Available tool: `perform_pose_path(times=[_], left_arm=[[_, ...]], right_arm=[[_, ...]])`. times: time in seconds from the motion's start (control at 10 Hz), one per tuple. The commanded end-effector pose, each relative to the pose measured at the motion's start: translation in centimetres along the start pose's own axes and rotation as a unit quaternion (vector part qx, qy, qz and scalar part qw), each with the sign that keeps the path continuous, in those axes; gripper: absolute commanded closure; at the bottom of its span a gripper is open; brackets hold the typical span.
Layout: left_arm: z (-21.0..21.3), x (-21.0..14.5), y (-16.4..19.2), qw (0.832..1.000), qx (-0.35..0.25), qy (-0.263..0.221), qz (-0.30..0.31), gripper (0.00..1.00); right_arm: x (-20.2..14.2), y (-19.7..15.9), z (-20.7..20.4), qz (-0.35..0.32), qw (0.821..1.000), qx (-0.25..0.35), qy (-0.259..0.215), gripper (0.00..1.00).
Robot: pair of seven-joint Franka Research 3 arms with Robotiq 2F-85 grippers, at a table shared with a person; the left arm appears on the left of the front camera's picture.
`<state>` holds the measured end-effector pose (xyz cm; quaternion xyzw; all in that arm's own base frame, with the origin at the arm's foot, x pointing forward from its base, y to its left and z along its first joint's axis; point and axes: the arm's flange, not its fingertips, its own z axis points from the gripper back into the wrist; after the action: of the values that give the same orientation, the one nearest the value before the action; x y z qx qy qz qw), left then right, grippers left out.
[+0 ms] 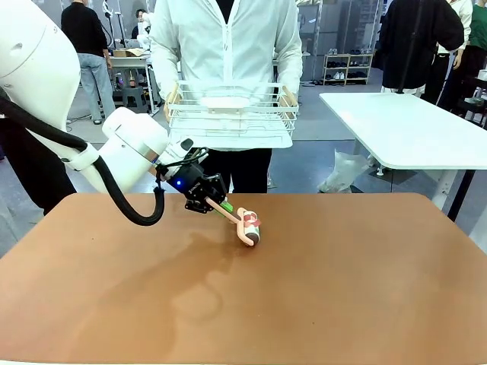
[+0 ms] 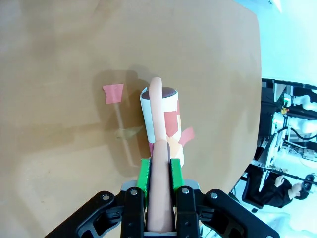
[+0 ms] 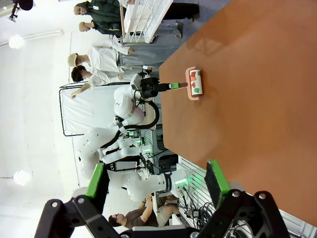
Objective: Clean the table.
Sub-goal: Clean the table with the Lint Roller when the human lifts the Dish drying rack.
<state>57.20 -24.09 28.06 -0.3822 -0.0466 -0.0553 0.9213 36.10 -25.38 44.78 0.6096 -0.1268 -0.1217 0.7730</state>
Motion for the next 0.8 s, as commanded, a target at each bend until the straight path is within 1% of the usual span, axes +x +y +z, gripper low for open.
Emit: perform_pose_path(times=[0.0, 0.2, 0.4, 0.5, 0.6, 0.7], left_arm=[[-3.1, -3.1, 0.3, 0.997, 0.035, 0.061, -0.014, 0.79], [-1.2, -2.8, -1.4, 0.998, 0.023, 0.058, -0.014, 0.79], [1.1, -2.6, -2.6, 0.999, 0.008, 0.045, -0.018, 0.79], [2.0, -2.5, -3.2, 0.999, 0.01, 0.042, -0.016, 0.79], [3.5, -2.1, -4.4, 0.998, 0.013, 0.059, 0.015, 0.79], [4.9, -1.6, -5.4, 0.997, 0.013, 0.069, 0.03, 0.79]], right_arm=[[-0.2, 0.2, 0.2, 0.001, 1.0, 0.001, 0.0, 0.0], [-0.2, 0.2, 0.2, 0.001, 1.0, 0.001, 0.0, 0.0], [-0.2, 0.2, 0.2, 0.001, 1.0, 0.001, 0.0, 0.0], [-0.2, 0.2, 0.2, 0.001, 1.0, 0.001, 0.0, 0.0], [-0.2, 0.2, 0.2, 0.001, 1.0, 0.001, 0.0, 0.0], [-0.2, 0.2, 0.2, 0.001, 1.0, 0.001, 0.0, 0.0]])
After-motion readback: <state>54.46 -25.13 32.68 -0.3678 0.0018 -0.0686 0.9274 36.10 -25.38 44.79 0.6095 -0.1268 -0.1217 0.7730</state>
